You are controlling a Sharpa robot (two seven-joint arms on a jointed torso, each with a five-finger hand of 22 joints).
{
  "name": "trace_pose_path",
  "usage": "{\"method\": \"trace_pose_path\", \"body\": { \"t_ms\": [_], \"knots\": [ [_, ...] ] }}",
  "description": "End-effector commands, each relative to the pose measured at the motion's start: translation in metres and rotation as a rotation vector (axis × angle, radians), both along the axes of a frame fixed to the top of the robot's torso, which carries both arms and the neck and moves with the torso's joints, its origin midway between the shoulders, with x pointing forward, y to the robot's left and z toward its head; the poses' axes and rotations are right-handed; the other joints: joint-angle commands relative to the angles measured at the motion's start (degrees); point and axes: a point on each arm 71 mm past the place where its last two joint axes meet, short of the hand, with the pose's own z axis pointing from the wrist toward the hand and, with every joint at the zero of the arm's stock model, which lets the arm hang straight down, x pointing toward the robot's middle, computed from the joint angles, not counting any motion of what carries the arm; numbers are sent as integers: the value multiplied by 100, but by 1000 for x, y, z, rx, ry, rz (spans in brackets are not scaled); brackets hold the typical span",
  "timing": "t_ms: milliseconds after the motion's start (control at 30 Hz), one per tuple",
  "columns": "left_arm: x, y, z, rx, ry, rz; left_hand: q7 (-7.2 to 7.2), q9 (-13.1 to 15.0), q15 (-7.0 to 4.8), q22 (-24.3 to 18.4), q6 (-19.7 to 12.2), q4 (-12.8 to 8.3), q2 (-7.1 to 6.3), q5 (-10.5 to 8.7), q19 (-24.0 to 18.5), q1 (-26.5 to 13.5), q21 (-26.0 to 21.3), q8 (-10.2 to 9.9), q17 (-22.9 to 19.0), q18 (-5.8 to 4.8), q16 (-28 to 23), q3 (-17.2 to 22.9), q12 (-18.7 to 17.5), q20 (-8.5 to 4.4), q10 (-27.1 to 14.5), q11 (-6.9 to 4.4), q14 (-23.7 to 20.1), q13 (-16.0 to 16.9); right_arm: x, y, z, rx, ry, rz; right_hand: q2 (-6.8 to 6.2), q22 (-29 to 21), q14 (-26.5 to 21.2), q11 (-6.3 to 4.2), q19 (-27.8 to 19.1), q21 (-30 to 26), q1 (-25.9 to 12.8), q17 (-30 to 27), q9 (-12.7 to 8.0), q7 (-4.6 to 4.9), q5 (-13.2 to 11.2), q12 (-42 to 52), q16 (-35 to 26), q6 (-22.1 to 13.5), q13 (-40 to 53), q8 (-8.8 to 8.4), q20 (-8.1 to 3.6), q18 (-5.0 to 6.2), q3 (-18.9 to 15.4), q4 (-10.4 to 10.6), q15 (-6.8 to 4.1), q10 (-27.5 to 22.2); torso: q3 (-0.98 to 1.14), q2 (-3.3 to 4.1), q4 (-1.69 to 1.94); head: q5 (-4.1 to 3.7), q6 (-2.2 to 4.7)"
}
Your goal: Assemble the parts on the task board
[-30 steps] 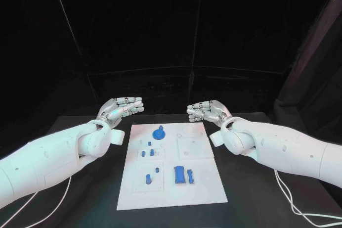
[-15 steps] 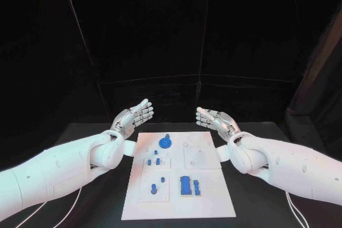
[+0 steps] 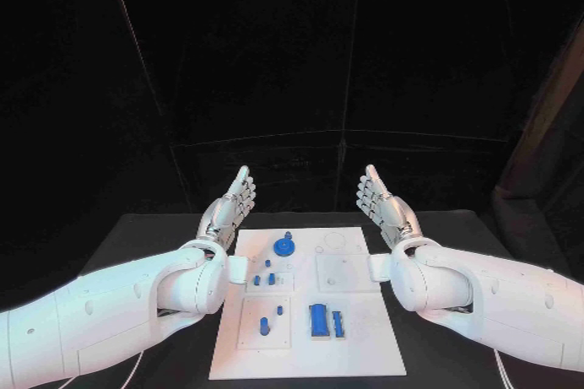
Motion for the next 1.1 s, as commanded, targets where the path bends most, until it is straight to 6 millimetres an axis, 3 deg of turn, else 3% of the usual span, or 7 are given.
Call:
{"method": "trace_pose_path", "body": {
  "t_ms": [33,733,767,800,833,867,1100],
  "knots": [
    [-2,5,4,50,-33,101,-30,-8,-49,-281,-487,0,1,-21,-318,-662,-23,-23,-9,-161,-65,-345,-40,-338,-516,-72,-457,-7,0,-4,2,2,-11,-62,-4,-9,-525,-50,-485,-64,-727,-12,-10,-74,-69,-21,-27,-467,-9,-22,-207,-208,147,5,-28,-510,2,1,-1,1,-1],
    [-3,5,5,51,-33,103,-30,-8,-49,-281,-1085,0,1,-21,-988,-1470,-23,-23,-9,-161,-65,-345,-40,-338,-1154,-72,-1027,-7,0,-4,2,2,-11,-62,-4,-9,-1173,-50,-1062,-64,-1617,-12,-10,-74,-69,-21,-27,-1030,-9,-22,-207,-208,147,5,-28,-1125,2,1,-1,1,-1],
    [-3,5,5,51,-33,103,-30,-8,-49,-281,-1531,0,1,-21,-988,-1621,-23,-23,-9,-161,-65,-345,-40,-338,-1610,-72,-1442,-7,0,-4,2,2,-11,-62,-4,-9,-1188,-50,-1085,-64,-1649,-12,-10,-74,-69,-21,-27,-1051,-9,-22,-207,-208,147,5,-28,-1150,2,1,-1,1,-1],
    [-3,5,5,51,-33,103,-30,-8,-49,-281,-1531,0,1,-21,-988,-2075,-23,-23,-9,-161,-65,-345,-40,-338,-1610,-72,-1442,-7,0,-4,2,2,-11,-62,-4,-9,-1663,-50,-1521,-64,-1770,-12,-10,-74,-69,-21,-27,-1479,-9,-22,-207,-208,147,5,-28,-1611,2,1,-1,1,-1],
    [-3,5,5,51,-33,103,-30,-8,-49,-281,-1531,0,1,-21,-988,-2075,-23,-23,-9,-161,-65,-345,-40,-338,-1610,-72,-1442,-7,0,-4,2,2,-11,-62,-4,-9,-1663,-50,-1521,-64,-1858,-12,-10,-74,-69,-21,-27,-1479,-9,-22,-207,-208,147,5,-28,-1611,2,1,-1,1,-1],
    [-3,5,5,51,-33,103,-30,-8,-49,-281,-1531,0,1,-21,-988,-2075,-23,-23,-9,-161,-65,-345,-40,-338,-1610,-72,-1442,-7,0,-4,2,2,-11,-62,-4,-9,-1663,-50,-1521,-64,-2294,-12,-10,-74,-69,-21,-27,-1479,-9,-22,-207,-208,147,5,-28,-1611,2,1,-1,1,-1],
    [-3,5,5,51,-33,103,-30,-8,-49,-281,-1531,0,1,-21,-988,-2075,-23,-23,-9,-161,-65,-345,-40,-338,-1610,-72,-1442,-7,0,-4,2,2,-11,-62,-4,-9,-1663,-50,-1521,-64,-2294,-12,-10,-74,-69,-21,-27,-1479,-9,-22,-207,-208,147,5,-28,-1611,2,1,-1,1,-1]
  ]
}}
